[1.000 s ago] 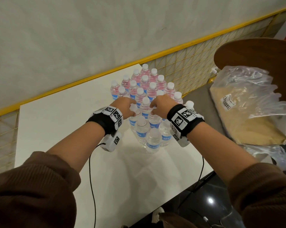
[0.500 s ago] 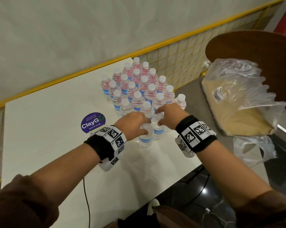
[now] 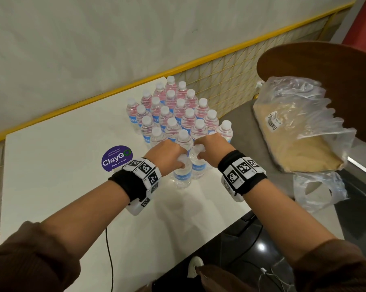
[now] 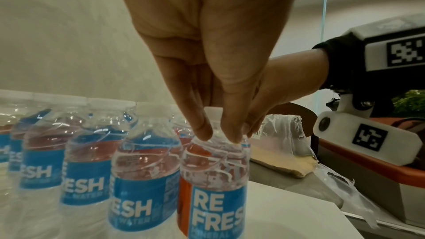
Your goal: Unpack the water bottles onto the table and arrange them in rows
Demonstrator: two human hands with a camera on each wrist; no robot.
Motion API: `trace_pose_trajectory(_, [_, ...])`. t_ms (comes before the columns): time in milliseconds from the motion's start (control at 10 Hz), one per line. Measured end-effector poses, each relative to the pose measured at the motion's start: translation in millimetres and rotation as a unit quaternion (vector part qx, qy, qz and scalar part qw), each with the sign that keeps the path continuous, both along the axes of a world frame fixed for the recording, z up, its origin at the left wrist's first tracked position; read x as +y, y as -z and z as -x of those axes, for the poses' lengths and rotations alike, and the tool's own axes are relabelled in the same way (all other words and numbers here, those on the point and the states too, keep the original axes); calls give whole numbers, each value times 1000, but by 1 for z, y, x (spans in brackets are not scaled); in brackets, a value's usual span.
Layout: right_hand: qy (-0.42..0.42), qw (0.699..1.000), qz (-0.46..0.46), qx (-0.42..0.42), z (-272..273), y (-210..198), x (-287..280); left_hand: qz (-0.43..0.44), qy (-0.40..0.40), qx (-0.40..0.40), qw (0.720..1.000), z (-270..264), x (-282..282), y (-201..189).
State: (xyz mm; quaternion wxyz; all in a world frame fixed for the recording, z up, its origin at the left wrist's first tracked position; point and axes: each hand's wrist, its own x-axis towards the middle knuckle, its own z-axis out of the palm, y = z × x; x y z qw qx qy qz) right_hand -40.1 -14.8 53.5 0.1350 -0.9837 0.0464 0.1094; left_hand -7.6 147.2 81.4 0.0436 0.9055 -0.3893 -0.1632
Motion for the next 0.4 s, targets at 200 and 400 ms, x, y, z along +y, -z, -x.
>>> trace_pose_trajectory(200, [20, 999, -31, 4, 5, -3, 0, 1, -11, -1, 1000, 4, 1, 1])
trace_pose_trajectory(400, [35, 998, -36, -32, 40, -28, 0, 94, -72, -26, 993, 20, 26, -1])
